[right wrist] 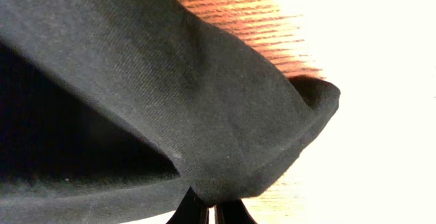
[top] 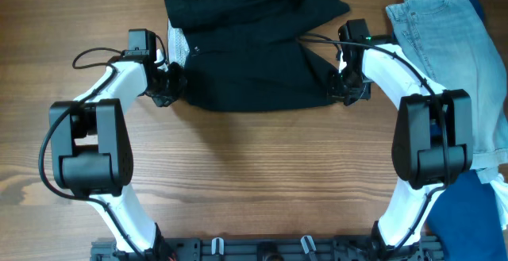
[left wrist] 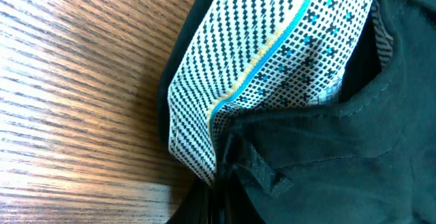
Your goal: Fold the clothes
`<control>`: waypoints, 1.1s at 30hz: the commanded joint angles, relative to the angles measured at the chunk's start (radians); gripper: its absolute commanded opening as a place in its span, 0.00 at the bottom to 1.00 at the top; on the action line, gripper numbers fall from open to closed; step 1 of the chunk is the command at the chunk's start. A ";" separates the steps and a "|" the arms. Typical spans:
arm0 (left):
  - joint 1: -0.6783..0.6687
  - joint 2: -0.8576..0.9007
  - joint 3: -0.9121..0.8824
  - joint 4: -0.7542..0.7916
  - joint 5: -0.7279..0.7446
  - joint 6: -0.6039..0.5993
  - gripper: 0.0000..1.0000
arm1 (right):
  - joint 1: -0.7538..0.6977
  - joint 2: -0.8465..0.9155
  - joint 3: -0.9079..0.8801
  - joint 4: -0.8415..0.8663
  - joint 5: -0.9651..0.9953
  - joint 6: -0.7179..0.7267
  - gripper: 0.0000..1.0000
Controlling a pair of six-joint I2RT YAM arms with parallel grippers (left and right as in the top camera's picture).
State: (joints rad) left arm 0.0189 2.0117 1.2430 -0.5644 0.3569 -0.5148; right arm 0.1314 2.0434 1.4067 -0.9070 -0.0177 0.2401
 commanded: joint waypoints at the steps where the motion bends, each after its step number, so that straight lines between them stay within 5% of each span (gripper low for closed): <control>1: -0.006 0.043 -0.033 -0.047 -0.089 -0.012 0.04 | 0.002 0.013 -0.008 -0.031 0.061 -0.011 0.04; 13: -0.007 0.043 -0.033 -0.225 -0.113 0.013 0.04 | 0.042 0.013 -0.008 -0.206 0.040 -0.001 0.04; 21: -0.010 0.043 -0.033 -0.128 -0.157 0.036 0.04 | 0.041 0.013 -0.008 0.105 -0.010 0.006 0.06; 23: -0.010 0.043 -0.033 -0.128 -0.157 0.036 0.04 | 0.041 0.013 -0.008 0.116 -0.010 0.006 0.53; 24: -0.010 0.043 -0.033 -0.128 -0.157 0.036 0.04 | 0.041 0.013 -0.008 0.109 -0.011 -0.001 0.87; 25: -0.010 0.043 -0.033 -0.128 -0.157 0.036 0.04 | 0.041 0.013 -0.008 0.100 -0.030 -0.028 1.00; 33: -0.010 0.043 -0.033 -0.130 -0.158 0.040 0.04 | 0.041 0.013 -0.008 -0.032 -0.186 -0.158 1.00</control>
State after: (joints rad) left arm 0.0086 1.9968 1.2491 -0.7097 0.3172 -0.4988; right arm 0.1696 2.0441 1.4010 -0.9459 -0.1574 0.1326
